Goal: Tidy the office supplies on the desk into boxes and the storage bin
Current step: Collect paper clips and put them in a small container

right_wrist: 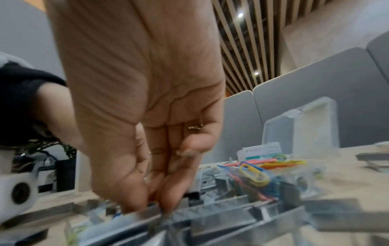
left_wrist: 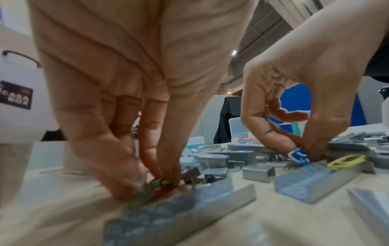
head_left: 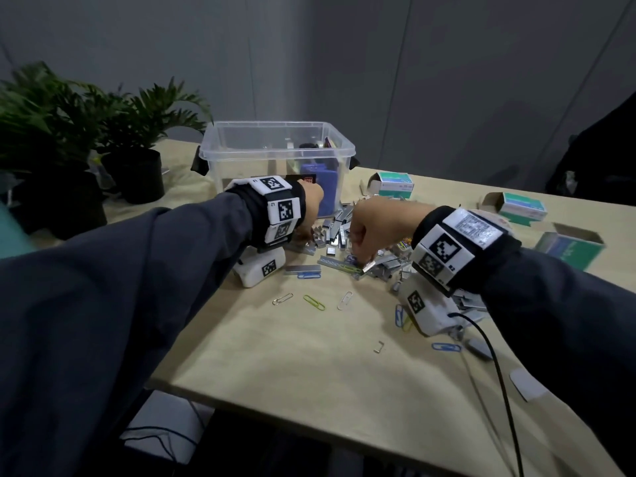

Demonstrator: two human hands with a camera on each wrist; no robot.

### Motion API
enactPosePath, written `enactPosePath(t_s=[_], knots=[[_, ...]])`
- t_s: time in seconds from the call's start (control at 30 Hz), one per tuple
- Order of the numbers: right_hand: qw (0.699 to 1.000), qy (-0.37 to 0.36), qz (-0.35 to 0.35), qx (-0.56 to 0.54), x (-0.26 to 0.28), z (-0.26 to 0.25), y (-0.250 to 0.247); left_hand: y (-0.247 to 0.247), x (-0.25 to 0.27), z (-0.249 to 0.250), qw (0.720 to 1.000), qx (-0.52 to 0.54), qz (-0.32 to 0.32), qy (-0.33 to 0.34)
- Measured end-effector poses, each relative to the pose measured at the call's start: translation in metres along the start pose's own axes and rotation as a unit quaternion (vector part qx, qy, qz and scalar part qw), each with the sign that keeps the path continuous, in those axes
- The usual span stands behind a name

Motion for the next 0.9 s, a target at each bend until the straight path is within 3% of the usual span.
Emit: enactPosePath(t_s=[0.3,0.43,0.53,0.6,0.77,0.9], knots=[[0.990,-0.020,0.009,-0.137,0.008,0.020,-0.009,0.001,0.008,0.003,0.994,0.099,-0.008,0.038],[0.966,-0.017,-0.032,-0.256,0.012,0.028,-0.009,-0.005,0.010,-0.005,0.984,0.167,0.027,0.053],[0.947,-0.020,-0.061,-0.315,0.018,0.032,-0.009,-0.012,0.015,-0.012,0.960,0.274,0.046,0.045],[0.944,0.009,-0.031,-0.327,0.019,0.044,-0.013,-0.022,0.016,-0.016,0.943,0.318,0.076,0.055],[0.943,0.129,0.129,-0.278,0.019,0.091,-0.038,-0.035,0.015,-0.012,0.910,0.390,0.115,0.075],[0.947,0.175,0.140,-0.232,0.020,0.104,-0.040,-0.039,0.010,0.007,0.897,0.410,0.127,0.104]])
Point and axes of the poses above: each hand's wrist, its own x-axis away from the middle knuckle, its own y-axis out of the palm, z = x × y, the point moved 8 cm from there along -x, towards the middle knuckle, and after that the axes turned 9 degrees about y, right-handed, at the moved point
